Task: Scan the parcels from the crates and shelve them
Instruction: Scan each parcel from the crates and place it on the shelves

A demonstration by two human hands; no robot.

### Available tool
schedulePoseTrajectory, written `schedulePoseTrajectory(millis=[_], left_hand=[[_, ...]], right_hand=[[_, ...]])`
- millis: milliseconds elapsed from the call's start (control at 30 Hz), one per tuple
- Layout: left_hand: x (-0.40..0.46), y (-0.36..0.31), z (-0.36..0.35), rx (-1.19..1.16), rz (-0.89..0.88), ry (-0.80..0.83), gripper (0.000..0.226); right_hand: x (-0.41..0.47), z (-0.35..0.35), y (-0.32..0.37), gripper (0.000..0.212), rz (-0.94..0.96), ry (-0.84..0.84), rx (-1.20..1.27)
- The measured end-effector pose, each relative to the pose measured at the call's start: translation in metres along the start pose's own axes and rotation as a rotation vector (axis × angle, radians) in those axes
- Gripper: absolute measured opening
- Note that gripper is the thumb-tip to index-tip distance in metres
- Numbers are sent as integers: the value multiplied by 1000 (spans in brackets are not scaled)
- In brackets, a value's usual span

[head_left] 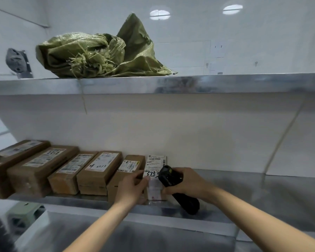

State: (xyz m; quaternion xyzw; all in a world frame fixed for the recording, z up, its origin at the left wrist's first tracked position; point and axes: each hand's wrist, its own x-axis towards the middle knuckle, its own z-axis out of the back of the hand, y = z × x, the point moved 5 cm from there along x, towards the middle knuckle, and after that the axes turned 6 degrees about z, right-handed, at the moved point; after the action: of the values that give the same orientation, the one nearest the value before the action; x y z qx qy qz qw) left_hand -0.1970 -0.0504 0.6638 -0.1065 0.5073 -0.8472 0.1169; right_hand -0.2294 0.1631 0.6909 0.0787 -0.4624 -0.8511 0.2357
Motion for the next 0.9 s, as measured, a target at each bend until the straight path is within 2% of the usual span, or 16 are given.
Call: schedulePoseTrajectory(millis=[167, 333, 667, 733, 833, 900], left_hand=[[15, 3, -5, 20, 17, 9, 46], [25, 11, -9, 19, 31, -23, 79], [7, 8, -1, -104, 68, -48, 86], [-9, -2, 6, -130, 81, -50, 77], [-33, -14, 17, -180, 121, -30, 45], [-44, -15, 29, -154, 93, -40, 39]], right_hand=[[15, 5, -4, 41, -2, -10, 20], [26, 5, -12, 46, -12, -14, 39], [6, 10, -12, 38, 9, -17, 38], [-6, 13, -7, 37, 9, -33, 24], [-25, 17, 7, 39, 10, -63, 14], [-38, 17, 24, 37, 27, -84, 7]])
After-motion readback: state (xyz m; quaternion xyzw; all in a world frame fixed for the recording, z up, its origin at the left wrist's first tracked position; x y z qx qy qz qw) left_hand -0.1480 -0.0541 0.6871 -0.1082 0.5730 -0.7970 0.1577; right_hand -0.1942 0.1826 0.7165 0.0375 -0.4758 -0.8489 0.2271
